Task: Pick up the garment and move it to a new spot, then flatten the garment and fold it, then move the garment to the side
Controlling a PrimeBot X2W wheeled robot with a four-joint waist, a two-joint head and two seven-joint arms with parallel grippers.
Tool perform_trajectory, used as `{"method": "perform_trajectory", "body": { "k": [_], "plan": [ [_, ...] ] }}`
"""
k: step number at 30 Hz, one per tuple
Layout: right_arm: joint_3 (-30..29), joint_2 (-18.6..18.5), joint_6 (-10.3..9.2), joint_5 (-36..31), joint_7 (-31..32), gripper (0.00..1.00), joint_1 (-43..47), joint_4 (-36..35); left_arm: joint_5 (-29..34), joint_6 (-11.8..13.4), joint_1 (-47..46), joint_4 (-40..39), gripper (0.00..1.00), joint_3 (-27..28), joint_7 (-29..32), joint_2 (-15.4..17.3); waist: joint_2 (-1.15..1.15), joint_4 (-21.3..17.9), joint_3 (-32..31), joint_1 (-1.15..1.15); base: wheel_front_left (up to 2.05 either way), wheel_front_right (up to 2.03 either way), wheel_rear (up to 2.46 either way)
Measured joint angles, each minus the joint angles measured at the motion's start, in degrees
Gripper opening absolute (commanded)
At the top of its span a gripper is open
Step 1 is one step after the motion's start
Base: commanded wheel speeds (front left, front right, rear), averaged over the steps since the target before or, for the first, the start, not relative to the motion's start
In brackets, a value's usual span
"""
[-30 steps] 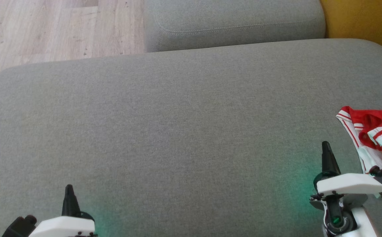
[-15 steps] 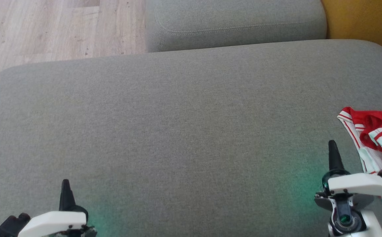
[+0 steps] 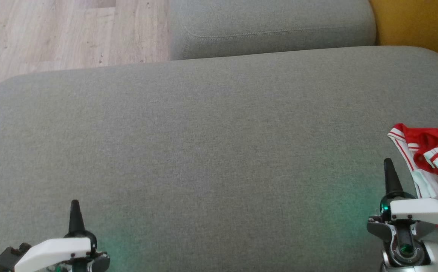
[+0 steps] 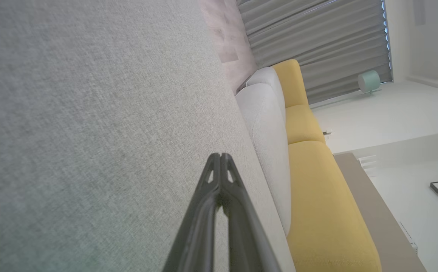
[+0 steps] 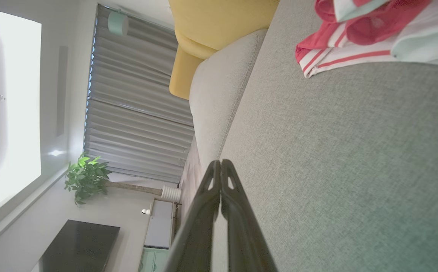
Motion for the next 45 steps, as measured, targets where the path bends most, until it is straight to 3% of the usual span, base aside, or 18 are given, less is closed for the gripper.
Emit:
{"method": "perform_trajectory", "body": {
  "k": [31, 45],
  "plan": [
    [-3.6, 0.0, 0.00, 19.7, 4.9, 0.00, 1.2, -5.4, -19.0, -2.0, -2.1, -2.1, 0.00, 1.9, 5.1, 0.0, 0.00, 0.6, -0.1, 0.00, 0.00, 0.00, 0.00],
    [-3.7, 0.0, 0.00, 20.1, 5.1, 0.00, 1.2, -5.7, -19.3, -2.0, -2.5, -2.3, 0.00, 2.0, 5.3, 0.0, 0.00, 0.6, -0.1, 0.00, 0.00, 0.00, 0.00]
  ]
}}
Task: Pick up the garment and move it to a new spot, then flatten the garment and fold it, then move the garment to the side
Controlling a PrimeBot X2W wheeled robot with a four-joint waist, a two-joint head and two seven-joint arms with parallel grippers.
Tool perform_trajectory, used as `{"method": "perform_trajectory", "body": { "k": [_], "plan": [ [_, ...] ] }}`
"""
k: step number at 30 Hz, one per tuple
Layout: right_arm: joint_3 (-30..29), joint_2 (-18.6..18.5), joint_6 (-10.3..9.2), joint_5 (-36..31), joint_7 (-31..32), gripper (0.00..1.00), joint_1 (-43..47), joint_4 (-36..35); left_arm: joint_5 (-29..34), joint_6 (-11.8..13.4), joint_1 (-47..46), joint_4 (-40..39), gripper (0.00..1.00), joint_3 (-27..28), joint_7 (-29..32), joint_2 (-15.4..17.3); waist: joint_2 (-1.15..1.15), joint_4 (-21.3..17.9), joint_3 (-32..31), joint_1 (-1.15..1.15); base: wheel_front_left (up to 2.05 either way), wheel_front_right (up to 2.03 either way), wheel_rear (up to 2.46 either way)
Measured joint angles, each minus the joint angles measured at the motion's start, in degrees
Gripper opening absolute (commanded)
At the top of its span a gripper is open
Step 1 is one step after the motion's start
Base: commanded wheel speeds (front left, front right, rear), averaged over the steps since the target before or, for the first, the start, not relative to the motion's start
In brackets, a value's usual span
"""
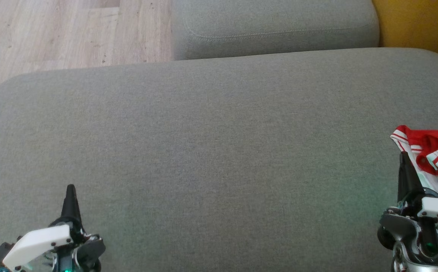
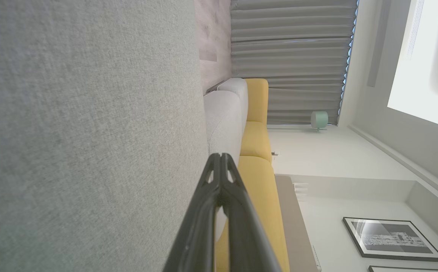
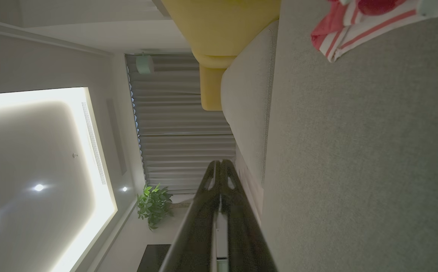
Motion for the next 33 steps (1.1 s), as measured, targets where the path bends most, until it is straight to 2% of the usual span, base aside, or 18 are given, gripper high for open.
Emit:
{"method": "perform_trajectory", "body": {
  "k": [33],
  "plan": [
    [0.0, 0.0, 0.00, 0.0, 0.0, 0.00, 0.0, -0.1, 0.0, 0.0, 0.0, 0.0, 0.00, 0.0, 0.0, 0.0, 0.00, 0.0, 0.0, 0.00, 0.00, 0.00, 0.00]
  ]
}}
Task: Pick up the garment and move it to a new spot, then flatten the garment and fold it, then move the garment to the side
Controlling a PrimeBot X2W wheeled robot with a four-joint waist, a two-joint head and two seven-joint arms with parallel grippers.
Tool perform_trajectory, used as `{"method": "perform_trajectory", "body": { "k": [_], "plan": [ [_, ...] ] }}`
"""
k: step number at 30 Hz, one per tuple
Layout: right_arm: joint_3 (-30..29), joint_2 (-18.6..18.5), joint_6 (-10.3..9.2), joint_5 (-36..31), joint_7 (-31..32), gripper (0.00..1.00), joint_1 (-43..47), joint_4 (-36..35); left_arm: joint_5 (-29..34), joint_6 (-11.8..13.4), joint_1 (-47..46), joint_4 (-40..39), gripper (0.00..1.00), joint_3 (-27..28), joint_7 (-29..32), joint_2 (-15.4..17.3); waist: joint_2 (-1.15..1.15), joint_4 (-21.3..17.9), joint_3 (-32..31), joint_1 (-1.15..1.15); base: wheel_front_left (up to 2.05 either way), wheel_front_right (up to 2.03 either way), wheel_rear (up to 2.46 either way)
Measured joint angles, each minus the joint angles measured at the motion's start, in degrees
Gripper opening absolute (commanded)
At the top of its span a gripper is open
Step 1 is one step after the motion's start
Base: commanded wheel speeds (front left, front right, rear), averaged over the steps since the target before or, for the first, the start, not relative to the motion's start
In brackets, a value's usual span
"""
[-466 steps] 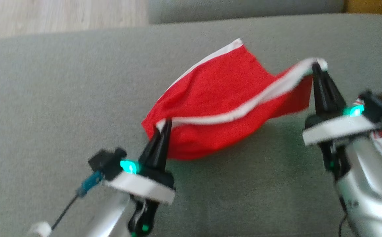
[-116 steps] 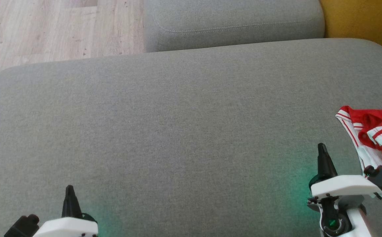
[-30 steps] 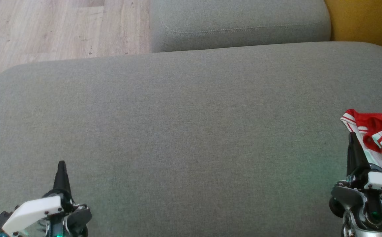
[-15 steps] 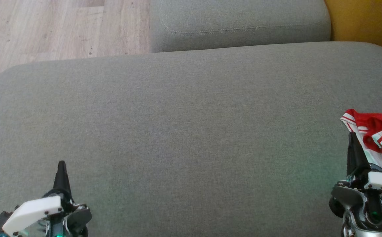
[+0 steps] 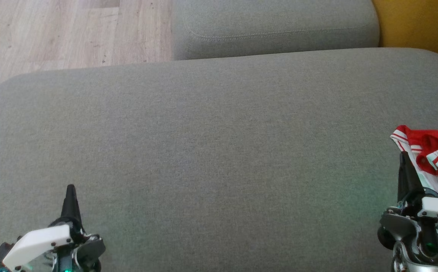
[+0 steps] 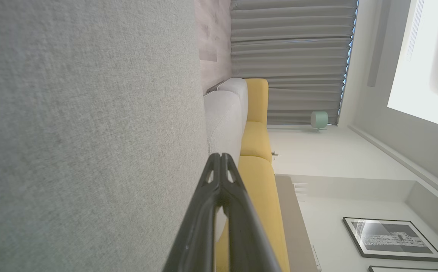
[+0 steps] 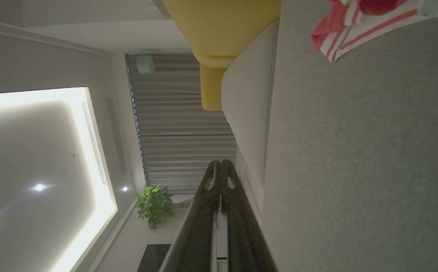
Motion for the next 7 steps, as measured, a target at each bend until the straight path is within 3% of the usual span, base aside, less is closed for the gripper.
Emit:
{"method": "perform_trajectory", "body": {
  "k": [7],
  "plan": [
    [0.0, 0.0, 0.00, 0.0, 0.0, 0.00, 0.0, 0.0, 0.0, 0.0, 0.0, 0.0, 0.00, 0.0, 0.0, 0.0, 0.00, 0.0, 0.0, 0.00, 0.00, 0.00, 0.00]
  ]
}}
